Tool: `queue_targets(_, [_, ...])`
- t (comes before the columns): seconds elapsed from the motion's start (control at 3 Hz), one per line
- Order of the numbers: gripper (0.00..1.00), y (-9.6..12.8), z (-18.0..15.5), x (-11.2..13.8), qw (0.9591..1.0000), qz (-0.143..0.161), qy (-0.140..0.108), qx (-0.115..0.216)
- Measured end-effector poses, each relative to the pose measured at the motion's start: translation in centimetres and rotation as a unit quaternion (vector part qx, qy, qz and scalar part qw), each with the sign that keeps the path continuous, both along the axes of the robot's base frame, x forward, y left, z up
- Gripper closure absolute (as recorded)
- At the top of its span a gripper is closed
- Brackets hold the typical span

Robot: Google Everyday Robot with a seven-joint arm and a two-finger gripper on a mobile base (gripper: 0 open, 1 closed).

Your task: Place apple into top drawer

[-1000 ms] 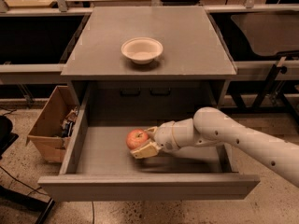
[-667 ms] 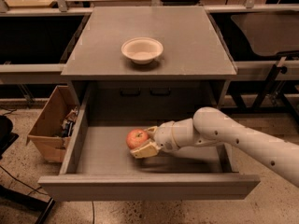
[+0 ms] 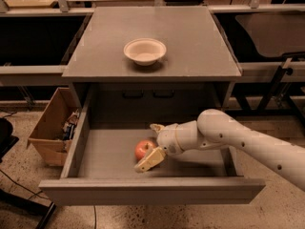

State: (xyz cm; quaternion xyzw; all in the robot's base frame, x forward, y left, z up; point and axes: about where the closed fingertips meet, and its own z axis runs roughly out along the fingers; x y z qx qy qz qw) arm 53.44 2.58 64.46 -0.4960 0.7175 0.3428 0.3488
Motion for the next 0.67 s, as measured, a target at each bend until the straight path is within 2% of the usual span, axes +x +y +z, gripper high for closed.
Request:
queue_targets(0.33, [0.0,-1.7,3.7,-1.9,0.9996,0.009,-0.024,-0.011])
queue_targets(0.67, [0.0,-6.1,10.5,-5.8,0.9968,0.021,-0.03,-0.072])
